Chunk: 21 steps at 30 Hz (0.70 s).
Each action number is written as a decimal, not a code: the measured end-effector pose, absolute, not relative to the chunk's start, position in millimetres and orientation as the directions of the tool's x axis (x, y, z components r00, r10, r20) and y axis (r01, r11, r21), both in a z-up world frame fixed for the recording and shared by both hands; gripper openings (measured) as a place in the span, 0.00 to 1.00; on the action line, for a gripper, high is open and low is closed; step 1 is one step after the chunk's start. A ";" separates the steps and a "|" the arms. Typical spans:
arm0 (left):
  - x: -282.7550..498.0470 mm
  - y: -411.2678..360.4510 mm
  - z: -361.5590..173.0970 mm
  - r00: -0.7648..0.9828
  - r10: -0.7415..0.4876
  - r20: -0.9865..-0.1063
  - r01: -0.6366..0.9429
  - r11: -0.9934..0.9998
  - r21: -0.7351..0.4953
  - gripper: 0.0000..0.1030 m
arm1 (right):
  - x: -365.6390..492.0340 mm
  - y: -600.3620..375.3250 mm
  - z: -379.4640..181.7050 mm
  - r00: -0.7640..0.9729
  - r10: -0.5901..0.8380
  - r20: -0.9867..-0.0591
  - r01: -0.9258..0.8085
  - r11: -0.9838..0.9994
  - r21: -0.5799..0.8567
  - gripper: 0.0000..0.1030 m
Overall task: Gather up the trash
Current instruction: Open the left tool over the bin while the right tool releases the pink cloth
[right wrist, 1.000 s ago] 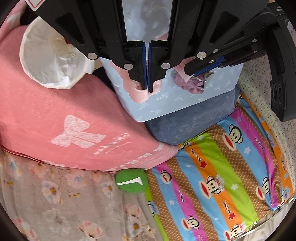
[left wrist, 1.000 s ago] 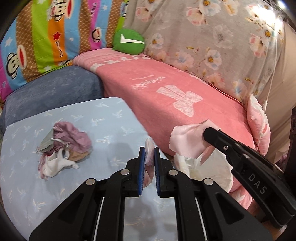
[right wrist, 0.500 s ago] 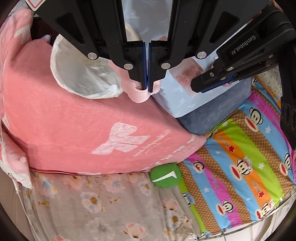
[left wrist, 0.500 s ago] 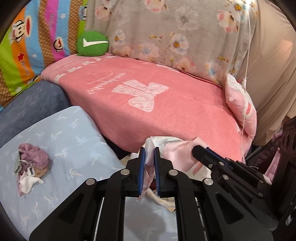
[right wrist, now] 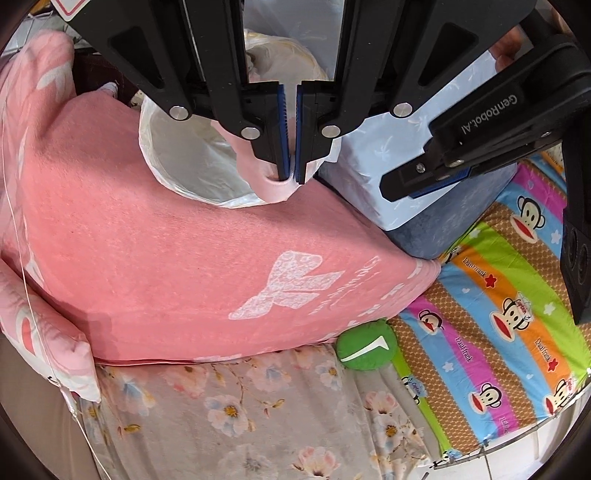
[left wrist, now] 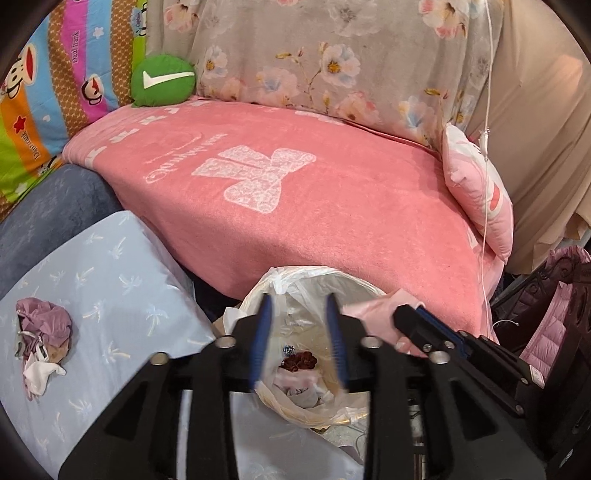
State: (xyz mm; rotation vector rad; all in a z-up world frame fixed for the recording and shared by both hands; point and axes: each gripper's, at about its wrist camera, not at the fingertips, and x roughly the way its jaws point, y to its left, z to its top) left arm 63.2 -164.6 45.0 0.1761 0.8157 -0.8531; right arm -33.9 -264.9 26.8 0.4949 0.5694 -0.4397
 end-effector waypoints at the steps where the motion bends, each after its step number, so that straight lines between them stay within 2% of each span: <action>1: 64.5 -162.4 44.0 0.391 -0.596 -0.702 0.717 0.675 -0.173 0.52 | -33.3 -264.1 27.4 0.757 -0.252 -0.603 0.518 0.794 0.317 0.08; 3: 66.7 -158.8 43.0 0.401 -0.592 -0.699 0.705 0.687 -0.177 0.55 | -32.0 -264.2 27.3 0.755 -0.254 -0.604 0.518 0.796 0.313 0.08; 21: 81.9 -129.7 36.5 0.440 -0.555 -0.706 0.647 0.741 -0.179 0.55 | -15.3 -238.1 30.1 0.762 -0.220 -0.609 0.476 0.828 0.297 0.15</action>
